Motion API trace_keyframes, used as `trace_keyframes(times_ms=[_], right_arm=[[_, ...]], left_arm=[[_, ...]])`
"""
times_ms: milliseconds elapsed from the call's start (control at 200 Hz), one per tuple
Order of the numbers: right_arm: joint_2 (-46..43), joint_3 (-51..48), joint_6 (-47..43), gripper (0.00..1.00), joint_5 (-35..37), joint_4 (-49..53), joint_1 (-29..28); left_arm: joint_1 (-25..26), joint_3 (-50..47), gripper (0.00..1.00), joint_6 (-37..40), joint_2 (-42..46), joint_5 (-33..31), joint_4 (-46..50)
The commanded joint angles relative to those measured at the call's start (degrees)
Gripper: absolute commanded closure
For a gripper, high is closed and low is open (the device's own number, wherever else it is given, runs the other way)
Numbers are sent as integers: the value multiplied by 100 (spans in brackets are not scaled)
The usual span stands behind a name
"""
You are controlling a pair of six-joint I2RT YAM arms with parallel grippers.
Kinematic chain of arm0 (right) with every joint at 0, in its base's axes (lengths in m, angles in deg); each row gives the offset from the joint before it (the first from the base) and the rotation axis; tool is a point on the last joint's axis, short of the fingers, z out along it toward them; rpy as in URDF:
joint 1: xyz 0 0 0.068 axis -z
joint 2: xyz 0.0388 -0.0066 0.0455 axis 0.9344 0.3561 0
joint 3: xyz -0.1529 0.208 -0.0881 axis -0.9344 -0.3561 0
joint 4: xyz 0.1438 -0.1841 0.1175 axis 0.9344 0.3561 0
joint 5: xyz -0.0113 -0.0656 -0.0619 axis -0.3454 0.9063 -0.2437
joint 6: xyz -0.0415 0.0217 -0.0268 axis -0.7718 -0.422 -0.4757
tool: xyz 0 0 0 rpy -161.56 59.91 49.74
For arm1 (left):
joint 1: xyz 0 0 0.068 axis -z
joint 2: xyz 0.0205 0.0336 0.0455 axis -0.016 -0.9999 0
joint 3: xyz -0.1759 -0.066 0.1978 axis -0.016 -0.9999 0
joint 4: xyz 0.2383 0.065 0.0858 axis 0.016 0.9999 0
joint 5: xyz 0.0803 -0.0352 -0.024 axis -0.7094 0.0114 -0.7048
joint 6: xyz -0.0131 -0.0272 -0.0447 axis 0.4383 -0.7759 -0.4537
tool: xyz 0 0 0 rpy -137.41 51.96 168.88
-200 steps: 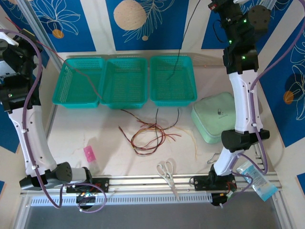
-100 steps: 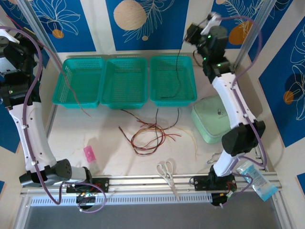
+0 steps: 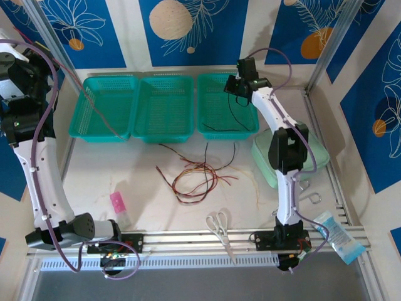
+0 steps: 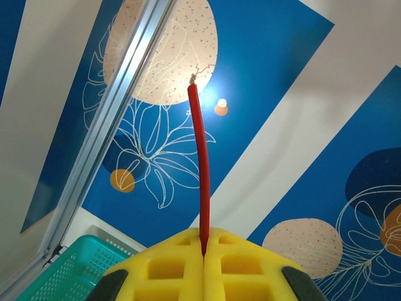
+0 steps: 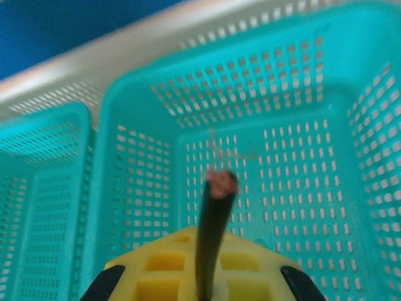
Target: Untangle the cables
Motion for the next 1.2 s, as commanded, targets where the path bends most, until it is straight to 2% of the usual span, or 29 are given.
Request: trace_keyframes(times_ms=[0,165,460,485,535,625,725,890,1026,1196], right_arm=[[836,897,144,100,-326,1471,-129],[1908,2210,119,100,-290,2192,-336],[2142,2108,316,100,-626,2266,-299],[2149,2166,343,96,-671,2327,-277],[2062,2149,371,81,-735,2317,-231],[1772,2055,351,47,-825,2188,-178],[1464,2127,229,29,-804,2195,-116],[1033,2125,144,19,-934,2315,115],[592,1958,80,0,-1169,2324,270],[147,1924,-62,1,-1243,2348,357]], left_arm=[[43,-96,100,-104,185,112,-267],[52,-317,100,-180,301,156,-318],[61,-712,100,-378,487,275,-423],[61,-724,100,-394,491,294,-442],[59,-707,100,-392,471,326,-442],[70,-612,100,-356,434,349,-411],[96,-513,100,-378,388,315,-447],[204,-69,100,-443,97,279,-649],[296,526,100,-294,-216,-25,-801],[355,1291,100,-23,-660,-315,-904]])
